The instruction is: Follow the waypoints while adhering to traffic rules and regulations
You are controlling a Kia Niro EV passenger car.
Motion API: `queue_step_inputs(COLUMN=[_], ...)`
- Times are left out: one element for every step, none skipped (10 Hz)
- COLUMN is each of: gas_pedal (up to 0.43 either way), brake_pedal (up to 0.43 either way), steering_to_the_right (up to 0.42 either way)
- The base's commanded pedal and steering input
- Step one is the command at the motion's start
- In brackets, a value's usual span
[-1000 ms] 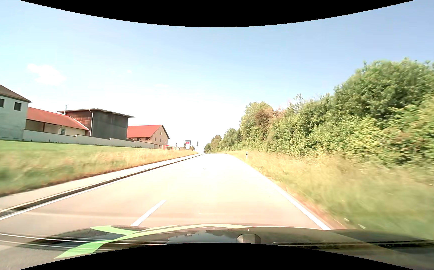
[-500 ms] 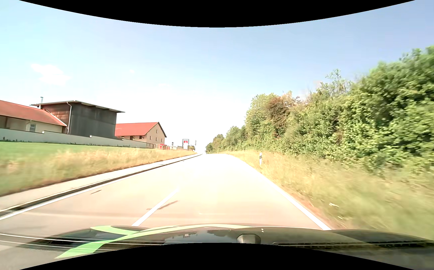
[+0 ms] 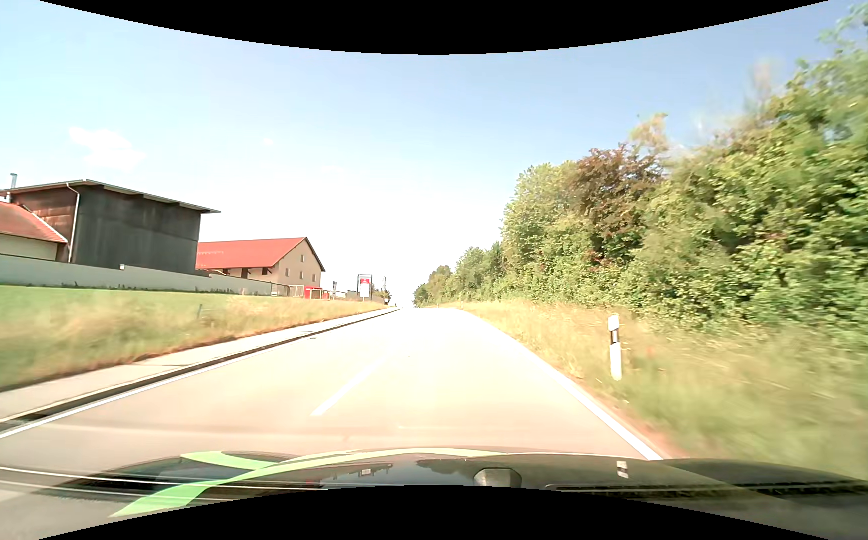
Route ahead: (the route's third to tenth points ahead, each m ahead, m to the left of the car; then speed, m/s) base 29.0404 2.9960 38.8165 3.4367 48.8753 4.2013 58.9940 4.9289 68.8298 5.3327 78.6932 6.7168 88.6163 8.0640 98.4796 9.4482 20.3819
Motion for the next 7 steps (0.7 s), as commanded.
queue_step_inputs(gas_pedal=[0.339,0.350,0.350,0.358,0.358,0.358,0.358], brake_pedal=[0.000,0.000,0.000,0.000,0.000,0.000,0.000], steering_to_the_right=[-0.007,-0.007,-0.007,-0.007,-0.007,-0.007,-0.007])
